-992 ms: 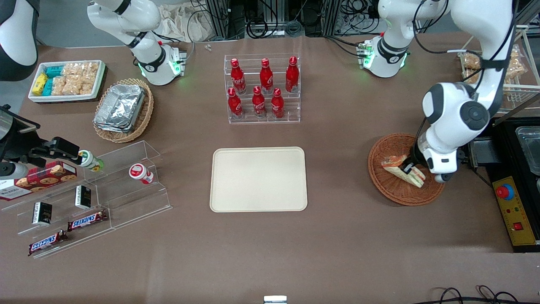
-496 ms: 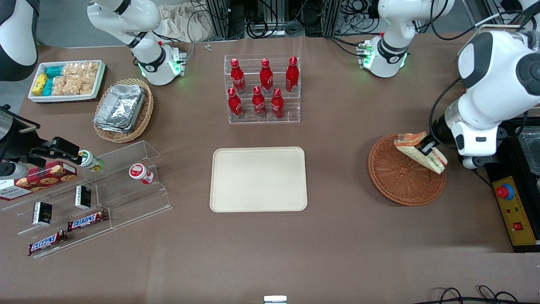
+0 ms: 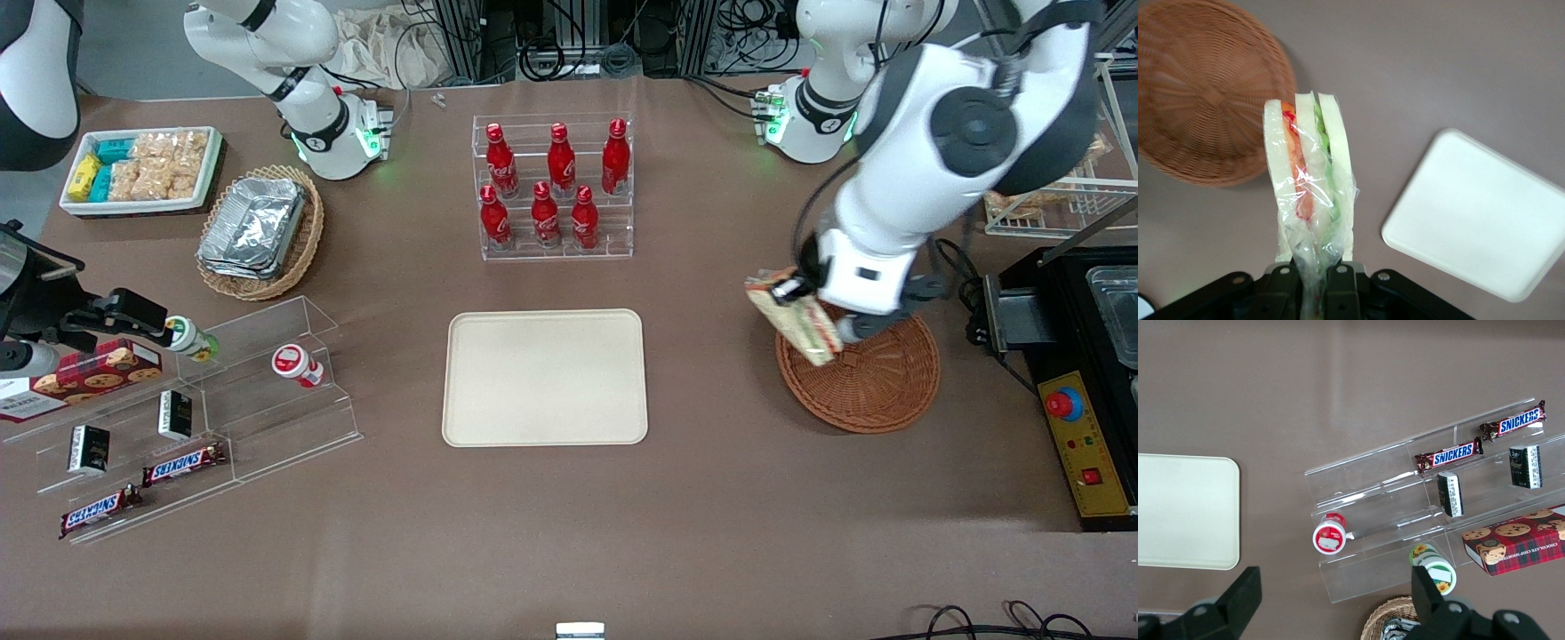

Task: Place sandwich from basket to tray
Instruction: 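Carry the held sandwich over to the cream tray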

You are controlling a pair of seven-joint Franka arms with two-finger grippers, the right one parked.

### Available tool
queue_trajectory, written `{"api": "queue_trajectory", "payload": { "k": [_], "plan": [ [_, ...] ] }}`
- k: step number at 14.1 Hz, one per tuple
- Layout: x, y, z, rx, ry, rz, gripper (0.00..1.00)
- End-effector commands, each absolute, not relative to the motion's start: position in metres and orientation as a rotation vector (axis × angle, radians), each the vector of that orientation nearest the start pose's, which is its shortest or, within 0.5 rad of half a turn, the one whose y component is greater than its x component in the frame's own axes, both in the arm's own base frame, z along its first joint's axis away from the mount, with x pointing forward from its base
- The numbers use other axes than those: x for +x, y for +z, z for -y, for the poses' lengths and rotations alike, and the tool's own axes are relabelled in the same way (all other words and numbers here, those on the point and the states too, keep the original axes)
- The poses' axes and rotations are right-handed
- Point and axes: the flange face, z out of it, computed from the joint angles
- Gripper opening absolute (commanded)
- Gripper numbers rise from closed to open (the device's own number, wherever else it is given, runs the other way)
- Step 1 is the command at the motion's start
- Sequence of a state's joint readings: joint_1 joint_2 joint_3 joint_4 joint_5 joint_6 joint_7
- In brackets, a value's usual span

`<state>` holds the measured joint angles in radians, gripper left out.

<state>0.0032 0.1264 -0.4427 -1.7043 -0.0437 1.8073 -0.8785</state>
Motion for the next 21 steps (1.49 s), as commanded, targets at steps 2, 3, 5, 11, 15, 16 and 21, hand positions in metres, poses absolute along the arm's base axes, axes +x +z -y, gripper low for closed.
{"api": "queue_trajectory", "payload": {
  "k": [2, 3, 5, 11, 15, 16, 21],
  "plan": [
    [0.552, 0.497, 0.316, -3.209, 0.160, 0.538, 0.23],
    [0.545, 0.483, 0.348, -3.230, 0.175, 0.471, 0.23],
    [0.548, 0.446, 0.378, -3.246, 0.176, 0.461, 0.16],
    [0.550, 0.350, 0.451, -3.211, 0.147, 0.179, 0.12],
    [0.548, 0.296, 0.461, -3.200, 0.173, -0.025, 0.11],
    [0.547, 0.286, 0.460, -3.194, 0.191, -0.085, 0.11],
    [0.547, 0.251, 0.459, -3.190, 0.229, -0.235, 0.14]
  ]
}}
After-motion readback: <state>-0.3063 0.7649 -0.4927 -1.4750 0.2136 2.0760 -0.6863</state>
